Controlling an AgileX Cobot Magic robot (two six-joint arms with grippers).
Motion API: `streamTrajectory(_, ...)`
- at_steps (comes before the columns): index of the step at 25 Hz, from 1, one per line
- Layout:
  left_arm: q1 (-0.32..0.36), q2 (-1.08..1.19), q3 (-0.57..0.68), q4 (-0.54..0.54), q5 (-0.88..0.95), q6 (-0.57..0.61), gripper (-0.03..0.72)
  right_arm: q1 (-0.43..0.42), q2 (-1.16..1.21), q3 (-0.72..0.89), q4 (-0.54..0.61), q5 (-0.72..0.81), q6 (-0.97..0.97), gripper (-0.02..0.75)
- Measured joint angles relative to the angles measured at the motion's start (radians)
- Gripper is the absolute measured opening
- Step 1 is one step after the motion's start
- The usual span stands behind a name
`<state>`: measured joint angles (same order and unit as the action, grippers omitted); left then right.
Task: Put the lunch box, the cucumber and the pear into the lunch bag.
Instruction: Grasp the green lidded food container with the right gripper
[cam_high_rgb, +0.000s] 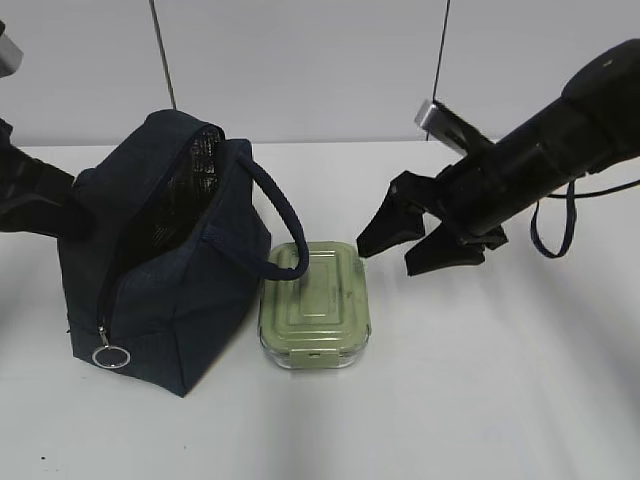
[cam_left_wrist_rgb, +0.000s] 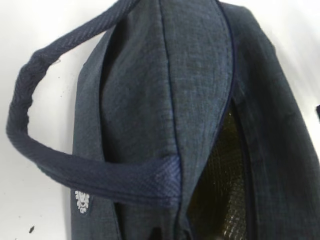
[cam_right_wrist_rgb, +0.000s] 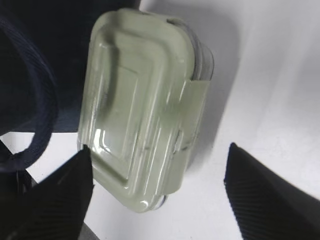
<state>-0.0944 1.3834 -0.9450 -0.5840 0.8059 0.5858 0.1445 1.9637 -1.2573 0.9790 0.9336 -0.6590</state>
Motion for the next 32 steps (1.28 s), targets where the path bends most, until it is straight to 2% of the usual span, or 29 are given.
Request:
streamTrajectory(12, 0.000, 0.000, 0.000, 0.000, 0.011, 0.000, -0.016, 0.002, 0.127, 0.000, 0.179, 0.034, -0.175, 0.636)
streamTrajectory(21, 0.000, 0.000, 0.000, 0.000, 0.011, 0.000, -0.016, 0.033, 0.157, 0.000, 0.202, 0.001, -0.225, 0.619)
streamTrajectory(24, 0.000, 0.000, 0.000, 0.002, 0.011, 0.000, -0.016, 0.037, 0.173, 0.000, 0.217, -0.004, -0.241, 0.554)
streamTrajectory(29, 0.000, 0.000, 0.000, 0.014, 0.014, 0.000, -0.016, 0.037, 0.198, 0.000, 0.266, 0.038, -0.246, 0.351)
streamTrajectory(32, 0.000, 0.000, 0.000, 0.016, 0.014, 0.000, -0.016, 0.037, 0.198, 0.000, 0.270, 0.040, -0.244, 0.340)
